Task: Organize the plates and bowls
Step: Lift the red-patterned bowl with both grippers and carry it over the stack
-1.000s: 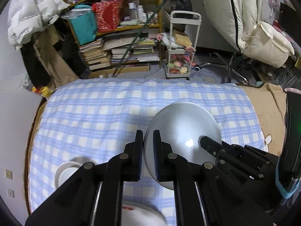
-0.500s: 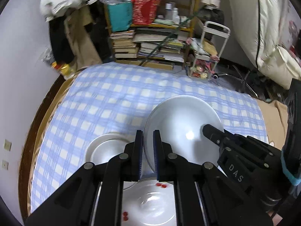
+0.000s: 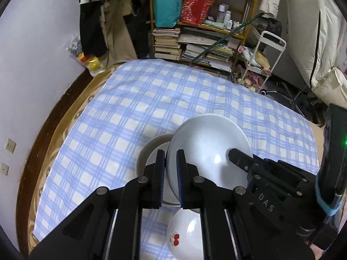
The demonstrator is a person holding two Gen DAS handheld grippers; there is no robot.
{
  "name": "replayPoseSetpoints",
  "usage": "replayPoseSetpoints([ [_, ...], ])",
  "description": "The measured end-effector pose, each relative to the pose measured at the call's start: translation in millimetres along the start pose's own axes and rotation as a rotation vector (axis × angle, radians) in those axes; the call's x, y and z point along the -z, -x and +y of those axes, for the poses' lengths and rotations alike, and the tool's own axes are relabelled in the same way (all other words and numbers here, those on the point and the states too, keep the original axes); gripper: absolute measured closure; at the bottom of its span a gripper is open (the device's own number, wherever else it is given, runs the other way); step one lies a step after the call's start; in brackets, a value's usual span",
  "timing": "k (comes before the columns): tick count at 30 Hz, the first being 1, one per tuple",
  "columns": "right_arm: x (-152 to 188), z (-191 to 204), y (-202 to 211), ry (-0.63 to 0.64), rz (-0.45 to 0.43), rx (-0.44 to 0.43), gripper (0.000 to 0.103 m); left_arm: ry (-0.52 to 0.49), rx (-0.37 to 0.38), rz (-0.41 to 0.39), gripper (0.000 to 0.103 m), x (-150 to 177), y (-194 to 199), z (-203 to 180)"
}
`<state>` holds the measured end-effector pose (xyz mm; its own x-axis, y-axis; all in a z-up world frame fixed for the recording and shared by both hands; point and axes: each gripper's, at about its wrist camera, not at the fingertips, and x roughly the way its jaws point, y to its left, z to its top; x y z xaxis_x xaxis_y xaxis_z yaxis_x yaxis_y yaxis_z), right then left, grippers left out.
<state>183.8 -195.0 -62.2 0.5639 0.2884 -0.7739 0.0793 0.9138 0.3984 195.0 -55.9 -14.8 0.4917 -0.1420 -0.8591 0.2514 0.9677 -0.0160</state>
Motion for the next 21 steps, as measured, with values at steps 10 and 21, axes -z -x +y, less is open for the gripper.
replayPoseSetpoints([
  [10,12.7,13.9,-34.0,0.046,0.004,-0.032,0.094,0.006,-0.076,-0.026,0.094,22.7,-23.8,18.2],
  [21,19.6,12.6,-53.5,0.060,0.009,-0.019,0.094,0.044,-0.054,0.023,0.094,32.3,-50.4,30.8],
])
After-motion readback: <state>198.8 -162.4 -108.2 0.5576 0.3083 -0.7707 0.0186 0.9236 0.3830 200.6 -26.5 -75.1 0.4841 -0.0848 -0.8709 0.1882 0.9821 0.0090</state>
